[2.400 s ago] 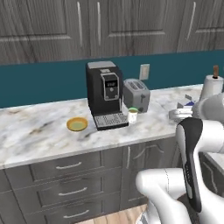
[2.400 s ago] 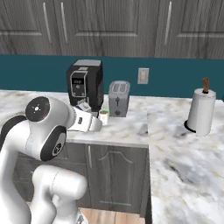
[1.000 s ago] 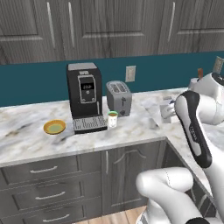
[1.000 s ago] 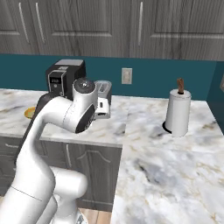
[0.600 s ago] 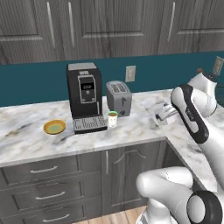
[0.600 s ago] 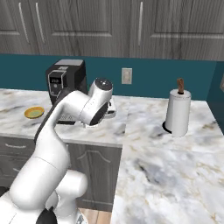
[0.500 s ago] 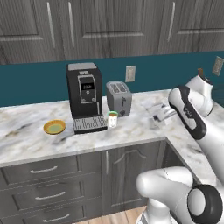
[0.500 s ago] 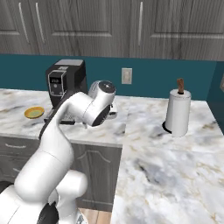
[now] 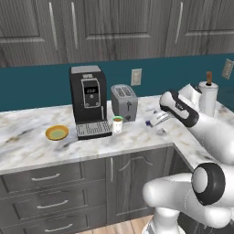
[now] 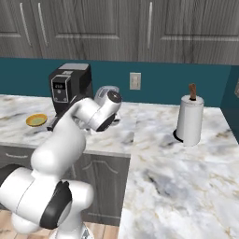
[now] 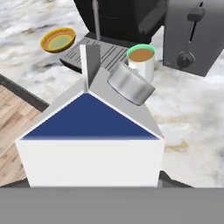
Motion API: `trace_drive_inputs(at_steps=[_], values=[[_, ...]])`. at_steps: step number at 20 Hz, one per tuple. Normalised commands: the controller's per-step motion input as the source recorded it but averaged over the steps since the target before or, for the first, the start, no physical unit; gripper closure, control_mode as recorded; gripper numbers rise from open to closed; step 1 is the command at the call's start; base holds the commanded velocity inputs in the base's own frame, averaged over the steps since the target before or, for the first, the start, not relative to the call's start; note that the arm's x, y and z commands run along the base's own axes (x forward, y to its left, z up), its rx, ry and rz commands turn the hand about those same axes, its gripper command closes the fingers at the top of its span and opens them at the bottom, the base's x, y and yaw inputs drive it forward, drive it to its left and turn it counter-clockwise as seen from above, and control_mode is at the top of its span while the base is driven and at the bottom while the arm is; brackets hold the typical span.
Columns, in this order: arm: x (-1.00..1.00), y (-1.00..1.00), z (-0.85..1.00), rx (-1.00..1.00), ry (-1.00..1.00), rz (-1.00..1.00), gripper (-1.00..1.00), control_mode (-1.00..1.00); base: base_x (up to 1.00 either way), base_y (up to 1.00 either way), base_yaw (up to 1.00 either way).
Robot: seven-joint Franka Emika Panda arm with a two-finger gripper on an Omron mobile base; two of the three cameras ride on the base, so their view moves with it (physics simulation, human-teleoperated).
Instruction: Take a sugar cube from the saucer and place it inside the coffee. Then, grab milk from the fridge and place it next to the coffee on the counter to sweeten the coffee.
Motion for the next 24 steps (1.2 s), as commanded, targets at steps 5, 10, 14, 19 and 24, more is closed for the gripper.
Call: trace_drive_inputs(at_steps=[5,10,14,19,24], values=[[0.41,0.12,-0.42,0.07,0.00,0.06,1.00,-1.00,0.00,0.00,0.00],[0.33,0.00,-0.16,0.13,-0.04,0.07,1.00,-1.00,0.00,0.00,0.00],[0.27,0.00,-0.14,0.17,-0.02,0.06,1.00,-1.00,0.00,0.00,0.00],[0.14,0.04,-0.23,0.17,-0.06,0.04,1.00,-1.00,0.00,0.00,0.00],[0.13,0.05,-0.29,0.11,-0.13,0.01,1.00,-1.00,0.00,0.00,0.00]])
